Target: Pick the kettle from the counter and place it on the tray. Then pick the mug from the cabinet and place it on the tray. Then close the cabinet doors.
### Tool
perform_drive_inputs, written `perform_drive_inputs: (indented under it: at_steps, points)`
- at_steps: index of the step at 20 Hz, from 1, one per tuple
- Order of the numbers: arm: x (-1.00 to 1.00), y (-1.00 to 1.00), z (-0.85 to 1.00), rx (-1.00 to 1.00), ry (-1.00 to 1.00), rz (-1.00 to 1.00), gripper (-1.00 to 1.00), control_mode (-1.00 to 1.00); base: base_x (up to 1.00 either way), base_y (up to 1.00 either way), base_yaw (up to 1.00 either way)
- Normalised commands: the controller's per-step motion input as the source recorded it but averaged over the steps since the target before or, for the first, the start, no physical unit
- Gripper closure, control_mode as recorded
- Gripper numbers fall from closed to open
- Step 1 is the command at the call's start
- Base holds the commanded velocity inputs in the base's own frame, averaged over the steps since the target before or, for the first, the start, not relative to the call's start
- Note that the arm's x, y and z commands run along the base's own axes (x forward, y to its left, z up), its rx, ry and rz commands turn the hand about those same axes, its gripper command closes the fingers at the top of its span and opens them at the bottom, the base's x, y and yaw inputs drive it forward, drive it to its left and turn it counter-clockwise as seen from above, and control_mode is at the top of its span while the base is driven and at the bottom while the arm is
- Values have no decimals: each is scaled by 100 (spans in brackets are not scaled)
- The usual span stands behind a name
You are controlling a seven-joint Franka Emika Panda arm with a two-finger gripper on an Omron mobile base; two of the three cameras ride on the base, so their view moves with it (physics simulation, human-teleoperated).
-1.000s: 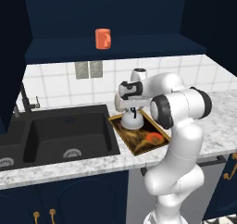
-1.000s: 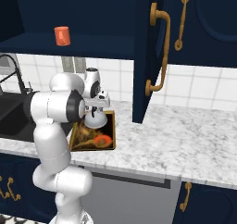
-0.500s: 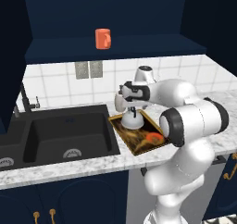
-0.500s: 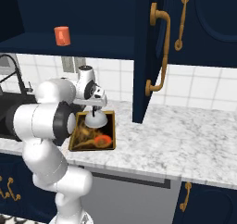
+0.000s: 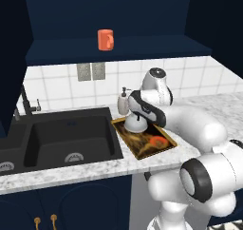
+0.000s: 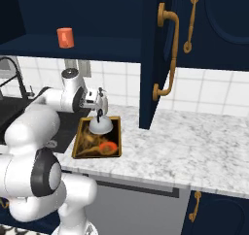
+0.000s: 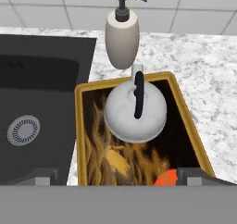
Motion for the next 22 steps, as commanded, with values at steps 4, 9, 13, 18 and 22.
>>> perform_drive_inputs:
  at_steps: [4, 9, 13, 18, 22]
  points:
    - [-50, 14, 83, 0, -32, 0, -100, -100, 0, 0, 0]
    - [-41, 6, 88, 4, -34, 0, -100, -100, 0, 0, 0]
    - [-36, 10, 87, 6, -30, 0, -100, -100, 0, 0, 0]
    - [-32, 19, 90, 6, -28, 0, -100, -100, 0, 0, 0]
    - [-21, 30, 94, 3, -26, 0, -100, -100, 0, 0, 0]
